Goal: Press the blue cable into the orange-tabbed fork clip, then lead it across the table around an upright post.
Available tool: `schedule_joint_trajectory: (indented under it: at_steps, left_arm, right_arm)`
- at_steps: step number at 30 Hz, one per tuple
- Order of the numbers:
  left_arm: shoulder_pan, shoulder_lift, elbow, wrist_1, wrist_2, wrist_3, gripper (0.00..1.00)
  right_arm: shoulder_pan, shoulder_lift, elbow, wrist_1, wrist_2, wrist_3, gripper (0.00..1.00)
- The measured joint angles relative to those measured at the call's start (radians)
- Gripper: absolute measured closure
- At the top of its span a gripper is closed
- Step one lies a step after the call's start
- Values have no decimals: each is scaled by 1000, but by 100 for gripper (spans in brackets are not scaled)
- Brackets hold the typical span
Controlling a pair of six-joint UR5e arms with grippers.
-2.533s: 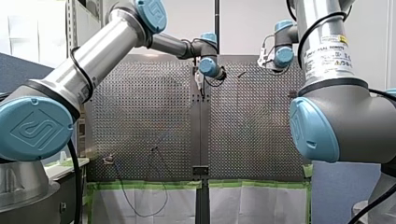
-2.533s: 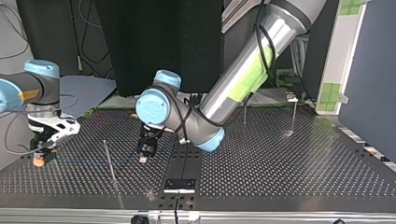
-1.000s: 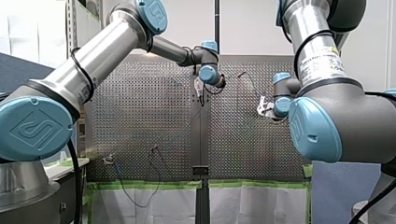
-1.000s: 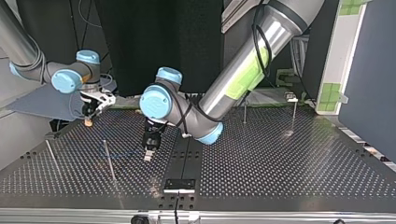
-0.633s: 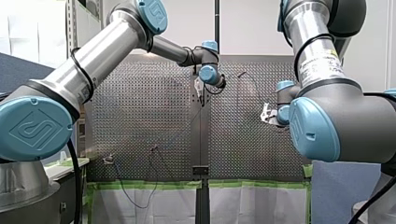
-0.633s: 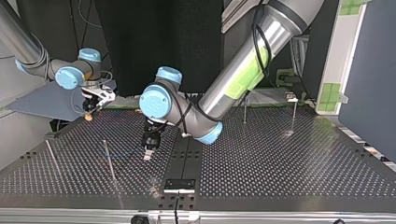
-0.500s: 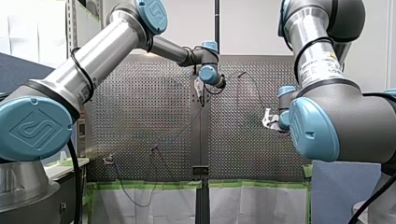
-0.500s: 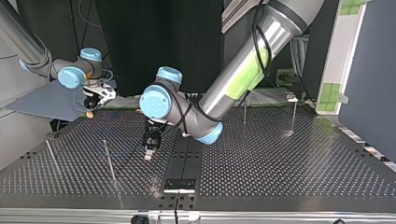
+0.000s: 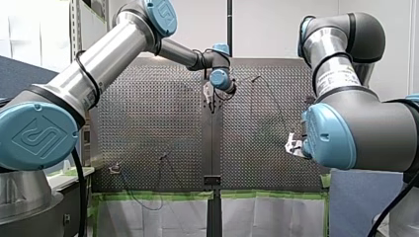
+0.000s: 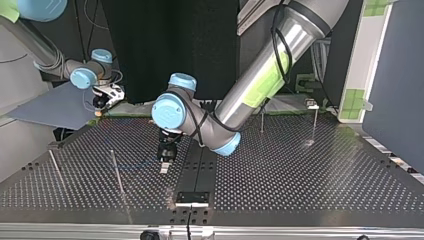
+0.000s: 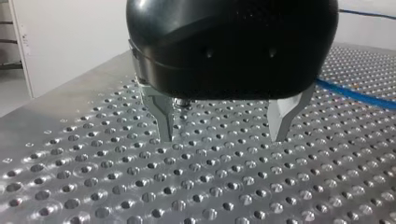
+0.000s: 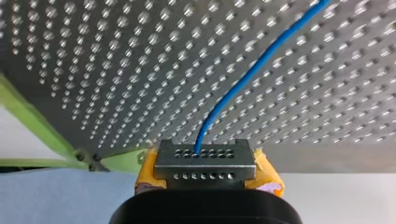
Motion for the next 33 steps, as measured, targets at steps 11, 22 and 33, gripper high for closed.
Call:
schedule_joint_trajectory:
  at_steps: [11,22,33]
  left_arm:
    - [2,0,0,-7,-28,-1,1]
    - [-4,1,0,-42,-42,-3,1]
    - [-26,1,0,-137,-38,-86,1]
  right_arm:
    - [-71,102,0,-91,11,-89,100]
    - [-130,145,-11,-160,-28,-166,100]
    - [-127,150,-16,-191,-64,-169,100]
